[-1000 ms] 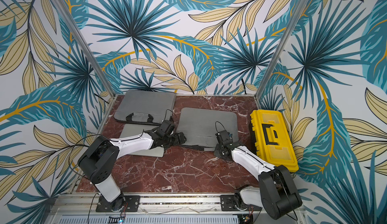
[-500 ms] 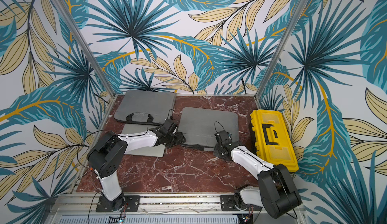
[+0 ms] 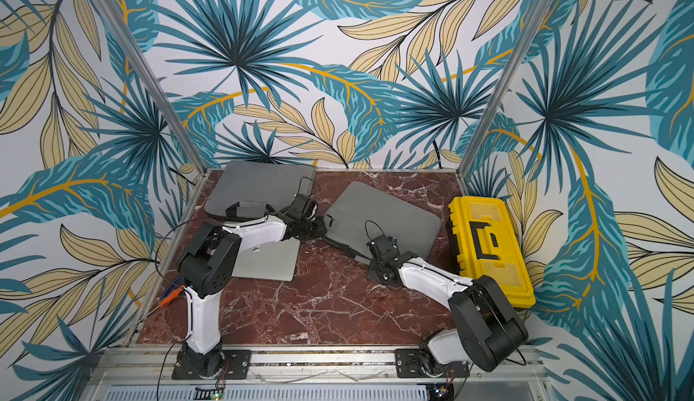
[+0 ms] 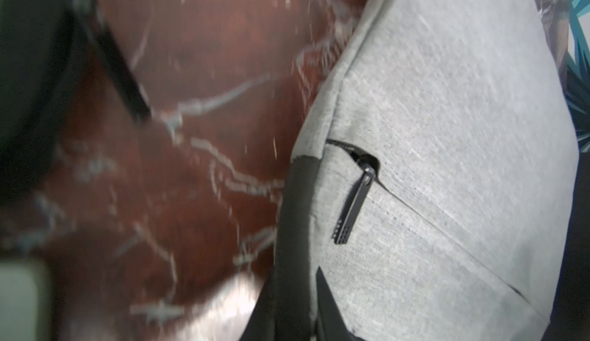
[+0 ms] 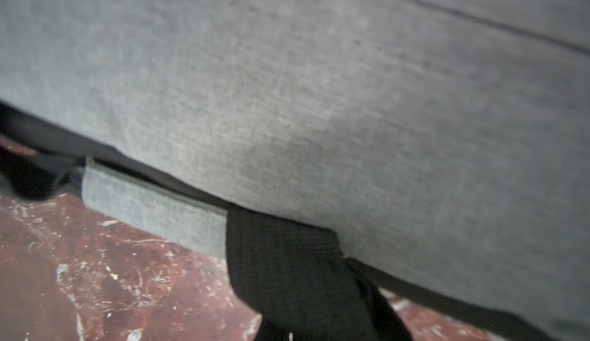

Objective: Open the zippered laptop bag and take out the laptop
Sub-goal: Unzip the zipper on the zippered laptop bag.

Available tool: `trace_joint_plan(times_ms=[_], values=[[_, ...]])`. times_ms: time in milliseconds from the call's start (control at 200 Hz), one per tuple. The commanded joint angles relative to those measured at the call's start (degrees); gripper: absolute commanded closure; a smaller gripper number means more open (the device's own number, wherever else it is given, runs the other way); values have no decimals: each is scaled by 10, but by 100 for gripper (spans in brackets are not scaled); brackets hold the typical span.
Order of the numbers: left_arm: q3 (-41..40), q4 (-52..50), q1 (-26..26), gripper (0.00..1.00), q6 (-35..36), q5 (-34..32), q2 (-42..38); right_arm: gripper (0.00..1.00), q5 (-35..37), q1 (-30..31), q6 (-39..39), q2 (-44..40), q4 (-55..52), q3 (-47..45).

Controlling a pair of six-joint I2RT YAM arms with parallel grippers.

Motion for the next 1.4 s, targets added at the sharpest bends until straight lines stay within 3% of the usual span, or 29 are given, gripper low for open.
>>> trace_joint_plan(times_ms=[0, 115, 180, 275, 431, 641, 821, 1011, 1227, 1397], values=[[59, 5, 2, 82, 42, 11, 18, 100, -23, 20, 17, 24, 37, 16], [77, 3, 4, 69, 48, 9, 16, 100, -28, 29, 20, 40, 49, 23], [71, 3, 5, 57, 43, 12, 5, 100, -25, 28, 17, 41, 46, 25], [43, 3, 5, 44, 27, 16, -24, 100, -16, 28, 11, 38, 38, 28], [-33, 0, 4, 31, -22, -18, -97, 100, -14, 28, 8, 39, 33, 30], [-89, 3, -11, 27, -50, 2, -151, 100, -20, 28, 5, 44, 32, 37], [-74, 4, -62, 24, -59, 23, -117, 100, -25, 28, 4, 47, 36, 48], [-59, 32, -84, 16, -85, 49, -75, 100, -34, 28, -2, 49, 47, 63], [-38, 38, -90, 15, -93, 67, -42, 100, -49, 30, -9, 65, 61, 91], [-20, 57, -90, 24, -109, 70, -11, 100, -58, 31, -8, 64, 56, 89]])
